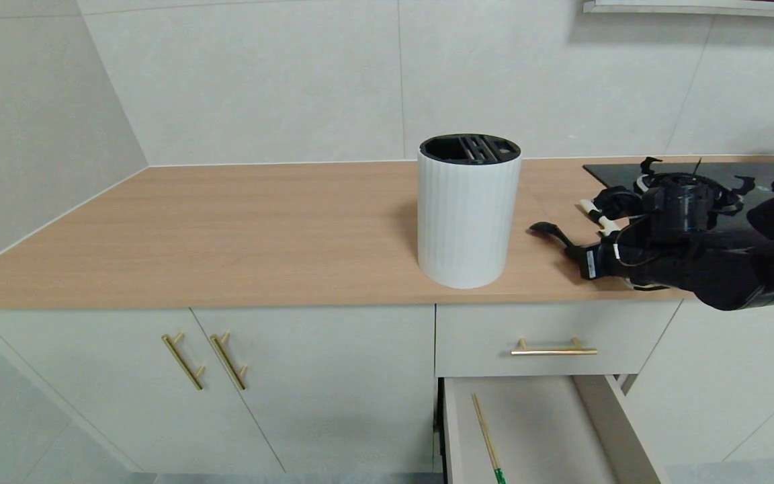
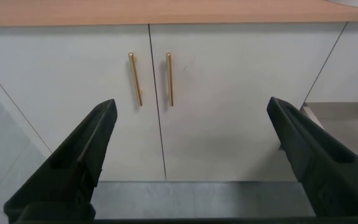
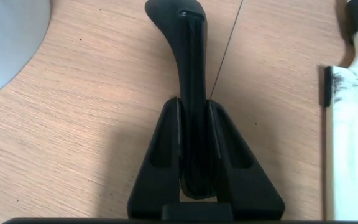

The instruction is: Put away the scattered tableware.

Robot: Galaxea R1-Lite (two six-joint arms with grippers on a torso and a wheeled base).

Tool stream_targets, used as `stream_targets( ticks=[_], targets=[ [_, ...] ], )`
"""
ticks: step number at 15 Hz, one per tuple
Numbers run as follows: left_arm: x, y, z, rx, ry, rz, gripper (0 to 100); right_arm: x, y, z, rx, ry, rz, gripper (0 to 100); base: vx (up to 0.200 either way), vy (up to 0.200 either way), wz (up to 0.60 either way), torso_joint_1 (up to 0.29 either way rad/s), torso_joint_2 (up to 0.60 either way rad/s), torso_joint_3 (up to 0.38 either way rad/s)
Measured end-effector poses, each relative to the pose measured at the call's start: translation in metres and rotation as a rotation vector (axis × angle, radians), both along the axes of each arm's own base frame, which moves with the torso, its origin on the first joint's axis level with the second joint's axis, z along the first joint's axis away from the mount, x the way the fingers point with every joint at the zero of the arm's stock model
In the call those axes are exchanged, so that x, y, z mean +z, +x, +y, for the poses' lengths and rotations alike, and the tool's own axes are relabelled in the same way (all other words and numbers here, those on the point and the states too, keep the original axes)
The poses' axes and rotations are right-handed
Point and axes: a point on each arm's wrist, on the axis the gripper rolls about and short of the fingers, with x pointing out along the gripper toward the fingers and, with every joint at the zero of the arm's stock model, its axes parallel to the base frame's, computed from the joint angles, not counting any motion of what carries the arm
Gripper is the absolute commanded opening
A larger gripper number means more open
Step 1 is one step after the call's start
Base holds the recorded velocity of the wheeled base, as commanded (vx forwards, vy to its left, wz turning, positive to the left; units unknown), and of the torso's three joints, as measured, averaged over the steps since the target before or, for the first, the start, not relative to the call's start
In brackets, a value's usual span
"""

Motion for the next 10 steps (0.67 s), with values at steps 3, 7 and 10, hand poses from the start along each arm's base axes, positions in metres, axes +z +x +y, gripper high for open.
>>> stream_targets(
  ticks=[3,7,10],
  targets=[
    [0.000,0.000,0.000,0.000,0.000,0.000,100,0.001,-0.001,0.000,0.000,0.000,0.001,0,0.000,0.000,0.00,0.000,0.00,0.000],
    [0.000,0.000,0.000,0.000,0.000,0.000,100,0.006,-0.009,0.001,-0.005,0.019,0.056,0,0.000,0.000,0.00,0.000,0.00,0.000],
    [0.000,0.000,0.000,0.000,0.000,0.000,100,0.025,-0.028,0.006,-0.031,0.068,0.140,0,0.000,0.000,0.00,0.000,0.00,0.000]
  ],
)
